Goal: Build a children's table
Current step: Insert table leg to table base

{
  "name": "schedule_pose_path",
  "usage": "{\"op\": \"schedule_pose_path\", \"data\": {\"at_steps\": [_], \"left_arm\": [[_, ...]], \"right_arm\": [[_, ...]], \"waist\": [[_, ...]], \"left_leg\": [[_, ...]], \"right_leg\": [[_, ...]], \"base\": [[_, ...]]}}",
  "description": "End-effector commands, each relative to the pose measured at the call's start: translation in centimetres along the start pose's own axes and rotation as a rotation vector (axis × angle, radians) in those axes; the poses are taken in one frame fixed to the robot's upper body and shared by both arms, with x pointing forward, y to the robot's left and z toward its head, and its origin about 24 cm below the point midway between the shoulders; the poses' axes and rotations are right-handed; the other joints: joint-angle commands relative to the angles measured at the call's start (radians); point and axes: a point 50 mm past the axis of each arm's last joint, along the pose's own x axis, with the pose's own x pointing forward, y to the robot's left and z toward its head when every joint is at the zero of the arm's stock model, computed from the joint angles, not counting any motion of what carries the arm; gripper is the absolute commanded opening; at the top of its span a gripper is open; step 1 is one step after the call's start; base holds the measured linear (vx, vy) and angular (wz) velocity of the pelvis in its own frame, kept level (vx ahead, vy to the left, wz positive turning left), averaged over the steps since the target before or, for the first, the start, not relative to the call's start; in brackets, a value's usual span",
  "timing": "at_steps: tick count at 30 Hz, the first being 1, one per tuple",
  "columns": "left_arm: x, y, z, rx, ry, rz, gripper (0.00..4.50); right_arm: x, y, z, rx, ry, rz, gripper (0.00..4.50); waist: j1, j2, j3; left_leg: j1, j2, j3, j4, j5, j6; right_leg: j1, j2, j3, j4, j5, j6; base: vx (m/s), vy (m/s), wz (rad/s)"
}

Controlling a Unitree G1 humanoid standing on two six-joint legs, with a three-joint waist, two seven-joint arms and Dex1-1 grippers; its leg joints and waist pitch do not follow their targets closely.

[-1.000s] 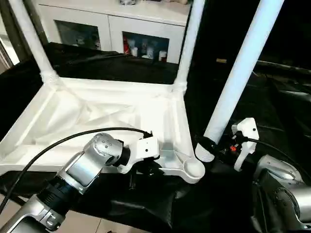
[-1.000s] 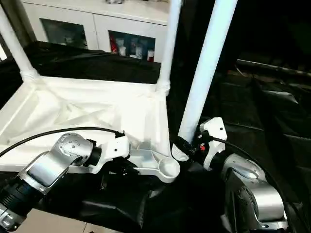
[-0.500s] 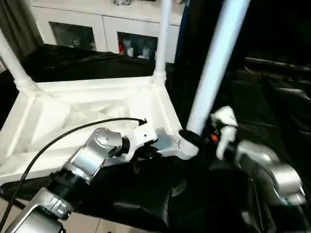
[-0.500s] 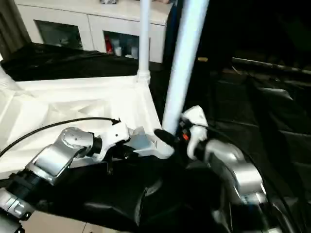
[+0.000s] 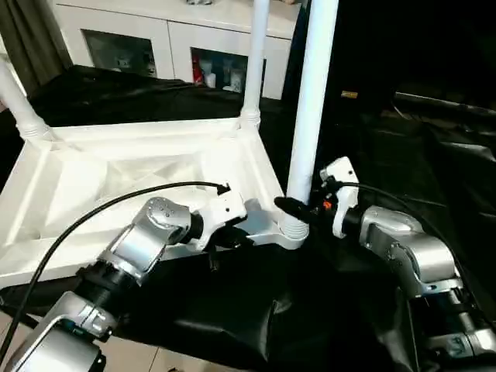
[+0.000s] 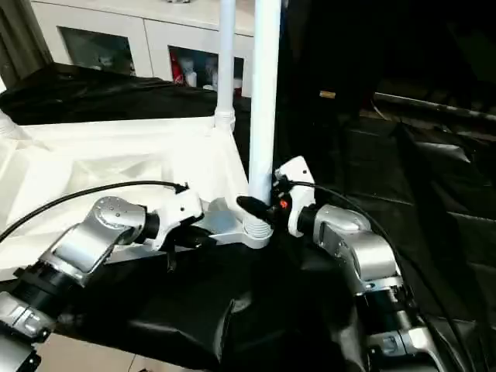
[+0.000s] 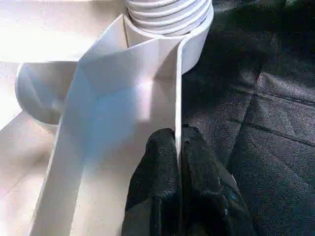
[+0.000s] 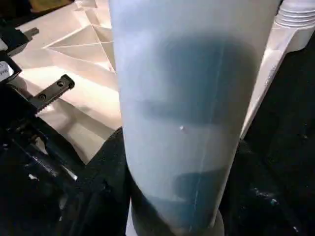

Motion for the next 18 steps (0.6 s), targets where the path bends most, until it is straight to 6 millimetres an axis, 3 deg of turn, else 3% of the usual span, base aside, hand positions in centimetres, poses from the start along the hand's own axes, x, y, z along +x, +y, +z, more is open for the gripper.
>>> {"op": "schedule_pose_path", "data": {"at_steps": [1, 7, 15, 18], "left_arm": [[-0.4, 0.5, 1.1, 0.002, -0.098, 0.011, 0.0], [-0.4, 0.5, 0.9, -0.011, -0.107, 0.015, 0.0], [-0.6, 0.9, 0.9, -0.012, -0.107, 0.027, 0.0], [-0.7, 1.1, 0.9, -0.008, -0.103, 0.03, 0.0]], "right_arm": [[-0.1, -0.2, -1.0, 0.052, 0.004, -0.007, 1.9], [-0.6, -0.6, -2.6, 0.176, -0.077, -0.06, 1.9], [-0.4, 0.7, -6.9, 0.266, -0.128, -0.158, 1.89], [-0.2, 1.4, -8.1, 0.186, -0.1, -0.167, 1.89]], "waist": [[0.006, -0.009, -0.051], [0.006, -0.006, -0.049], [0.006, -0.002, -0.044], [0.006, 0.01, -0.04]], "left_leg": [[-0.013, 0.039, -0.002, -0.09, -0.148, 0.03], [-0.013, 0.042, -0.005, -0.095, -0.16, 0.028], [-0.013, 0.043, -0.008, -0.103, -0.217, 0.02], [-0.011, 0.042, -0.011, -0.107, -0.25, 0.013]], "right_leg": [[0.056, -0.063, 0.04, -0.081, -0.396, -0.168], [0.054, -0.063, 0.039, -0.082, -0.396, -0.165], [0.048, -0.068, 0.04, -0.094, -0.472, -0.151], [0.043, -0.068, 0.04, -0.1, -0.512, -0.136]], "base": [[0.0, 0.0, 0.0], [0.0, 0.0, 0.0], [0.0, 0.0, 0.0], [0.0, 0.0, 0.0]]}}
